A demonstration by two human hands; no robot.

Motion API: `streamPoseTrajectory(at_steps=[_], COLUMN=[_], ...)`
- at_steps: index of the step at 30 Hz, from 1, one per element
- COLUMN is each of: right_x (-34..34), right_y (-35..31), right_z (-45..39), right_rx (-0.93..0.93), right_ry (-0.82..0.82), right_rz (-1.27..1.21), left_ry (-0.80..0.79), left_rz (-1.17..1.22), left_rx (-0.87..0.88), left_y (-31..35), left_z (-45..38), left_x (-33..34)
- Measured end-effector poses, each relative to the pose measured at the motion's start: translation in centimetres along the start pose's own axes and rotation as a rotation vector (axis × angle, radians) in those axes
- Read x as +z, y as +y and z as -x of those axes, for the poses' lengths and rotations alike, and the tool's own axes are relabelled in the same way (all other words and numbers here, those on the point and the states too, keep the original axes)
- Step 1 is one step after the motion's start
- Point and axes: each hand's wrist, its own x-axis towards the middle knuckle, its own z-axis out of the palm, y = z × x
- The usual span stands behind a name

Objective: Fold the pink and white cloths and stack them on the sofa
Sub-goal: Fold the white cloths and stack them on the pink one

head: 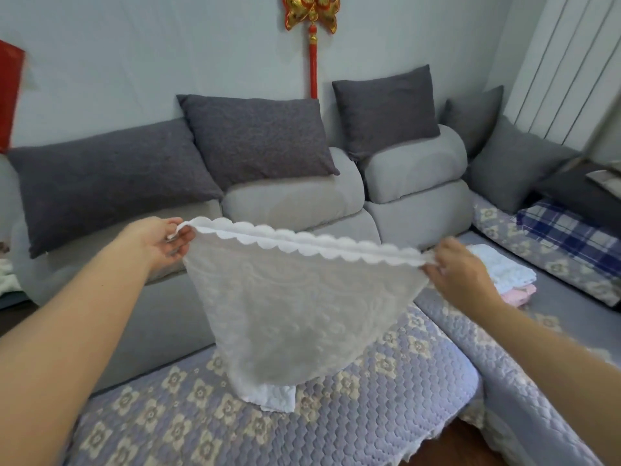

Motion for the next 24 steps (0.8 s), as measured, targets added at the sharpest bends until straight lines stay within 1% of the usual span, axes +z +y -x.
streamPoseTrajectory(at_steps=[2, 4, 5, 7, 8, 9, 10, 11, 12, 13, 14, 16, 17, 18, 20, 21, 22, 24], right_x=[-2.9, -7.0, -9.4, -14.3, -16.7, -18.6, -20.3, -21.6, -22.8, -23.8, -24.6, -25.5, -25.7, -25.8, -25.9, -26.1, -26.4, -27.2], right_y=[0.3, 0.5, 0.6, 0.9, 0.9, 1.0, 1.1, 1.4, 1.5, 1.8, 2.3, 3.9, 4.9, 5.8, 7.7, 8.6, 9.1, 10.1], right_z=[-4.3, -9.3, -11.8, -16.0, -17.6, -18.8, -19.6, -20.2, -20.5, -20.7, -20.7, -20.9, -21.0, -21.0, -21.1, -21.1, -20.9, -20.5], right_rx=[0.201, 0.371, 0.407, 0.388, 0.367, 0.355, 0.349, 0.348, 0.346, 0.342, 0.338, 0.367, 0.395, 0.415, 0.422, 0.436, 0.445, 0.462], right_ry=[0.149, 0.287, 0.351, 0.464, 0.488, 0.472, 0.428, 0.375, 0.317, 0.265, 0.236, 0.242, 0.255, 0.252, 0.207, 0.192, 0.185, 0.169], right_rz=[-0.073, -0.256, -0.357, -0.492, -0.544, -0.608, -0.663, -0.721, -0.783, -0.862, -0.941, -1.057, -1.033, -0.917, -0.673, -0.663, -0.739, -0.973], left_ry=[-0.069, -0.142, -0.183, -0.283, -0.302, -0.275, -0.205, -0.126, -0.07, -0.05, -0.069, -0.185, -0.24, -0.268, -0.259, -0.257, -0.277, -0.373], left_rz=[0.067, 0.156, 0.183, 0.181, 0.134, 0.059, -0.028, -0.089, -0.106, -0.097, -0.068, -0.011, -0.002, -0.01, -0.067, -0.098, -0.114, -0.079], left_rx=[0.054, 0.186, 0.287, 0.527, 0.645, 0.749, 0.832, 0.875, 0.877, 0.847, 0.79, 0.677, 0.636, 0.608, 0.588, 0.59, 0.596, 0.557], left_y=[2.6, 6.5, 8.7, 12.7, 14.4, 15.9, 17.2, 18.2, 19.1, 19.9, 20.6, 21.9, 22.5, 23.0, 23.5, 23.6, 23.5, 23.2], left_z=[0.1, 0.8, 1.5, 3.0, 3.5, 3.8, 3.7, 3.4, 3.0, 2.5, 2.0, 1.6, 1.4, 1.2, 0.5, 0.3, 0.1, 0.0], left_x=[1.8, 4.6, 6.3, 9.7, 11.3, 12.8, 14.1, 15.2, 16.2, 17.1, 18.0, 19.8, 20.5, 21.3, 22.8, 23.5, 24.3, 25.8])
